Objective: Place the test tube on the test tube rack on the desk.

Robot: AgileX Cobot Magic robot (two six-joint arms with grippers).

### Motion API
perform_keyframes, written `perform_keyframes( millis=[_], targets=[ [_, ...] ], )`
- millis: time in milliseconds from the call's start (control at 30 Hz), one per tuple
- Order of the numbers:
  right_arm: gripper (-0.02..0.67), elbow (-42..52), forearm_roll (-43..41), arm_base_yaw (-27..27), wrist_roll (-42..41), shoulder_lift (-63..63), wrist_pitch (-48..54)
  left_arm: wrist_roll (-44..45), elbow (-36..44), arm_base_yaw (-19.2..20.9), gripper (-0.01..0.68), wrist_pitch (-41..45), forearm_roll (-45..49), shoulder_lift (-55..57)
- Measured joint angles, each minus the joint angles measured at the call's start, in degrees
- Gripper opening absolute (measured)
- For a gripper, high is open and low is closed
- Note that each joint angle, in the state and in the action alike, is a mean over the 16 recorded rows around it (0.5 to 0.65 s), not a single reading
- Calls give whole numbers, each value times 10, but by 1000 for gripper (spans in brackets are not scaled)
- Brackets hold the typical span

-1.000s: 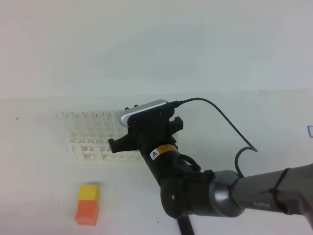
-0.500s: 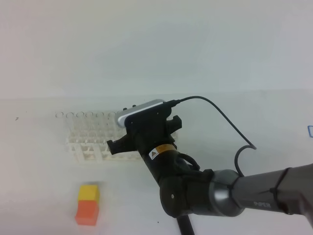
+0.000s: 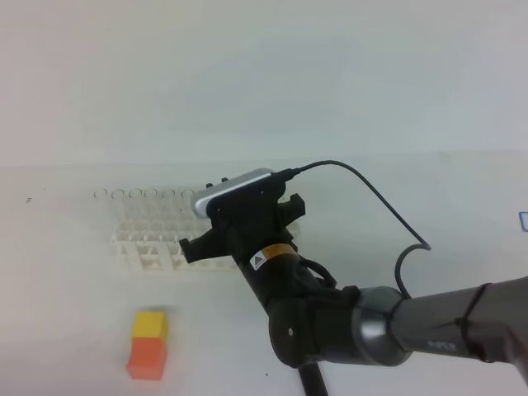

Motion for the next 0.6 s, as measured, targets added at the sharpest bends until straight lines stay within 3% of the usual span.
perform_keyframes(
  millis=[400,600],
  targets=[
    [278,5,20,-1,-9,-12,39,0,0,0,-1,0,1,0],
    [302,5,24,-1,-35,-55,37,0,0,0,-1,0,1,0]
  ],
)
